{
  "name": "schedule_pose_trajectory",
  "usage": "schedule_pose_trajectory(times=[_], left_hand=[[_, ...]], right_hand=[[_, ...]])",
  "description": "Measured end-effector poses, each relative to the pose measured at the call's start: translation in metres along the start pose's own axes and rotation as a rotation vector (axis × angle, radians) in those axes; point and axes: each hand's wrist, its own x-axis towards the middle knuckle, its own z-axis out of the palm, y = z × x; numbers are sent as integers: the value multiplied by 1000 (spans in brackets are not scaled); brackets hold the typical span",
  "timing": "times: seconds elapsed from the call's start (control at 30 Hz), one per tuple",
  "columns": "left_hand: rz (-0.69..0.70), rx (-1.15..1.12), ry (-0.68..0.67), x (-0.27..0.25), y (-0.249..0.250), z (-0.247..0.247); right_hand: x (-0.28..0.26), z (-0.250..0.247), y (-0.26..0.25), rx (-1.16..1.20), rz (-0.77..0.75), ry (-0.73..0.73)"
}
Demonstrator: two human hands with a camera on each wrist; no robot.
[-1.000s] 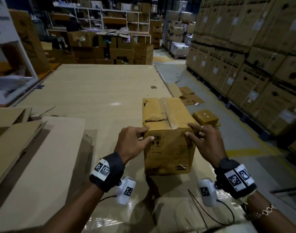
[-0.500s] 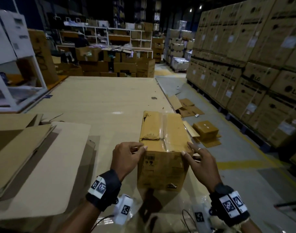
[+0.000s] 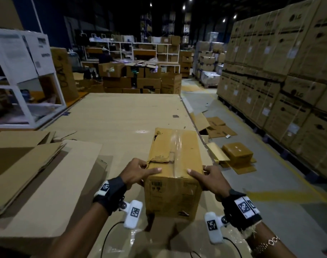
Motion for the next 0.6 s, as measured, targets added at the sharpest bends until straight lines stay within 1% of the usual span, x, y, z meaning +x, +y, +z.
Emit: schedule_pose_trajectory(times=[0.13,0.23,0.33,0.43,0.6], left_hand=[[91,-32,31,-5,-10,-2],[192,24,130,-10,-20,1],[242,26,193,-14,-39,12],[253,68,227,-18,-65,27],[211,125,290,-27,-106,49]], right_hand=[[2,-3,7,-10,-123,-26],[1,-2,14,-25,-199,-36],[-1,4,29,10,-235,-30],[-1,12,50,-24,-247,-21],[-1,30,90,-133,-241,-22]])
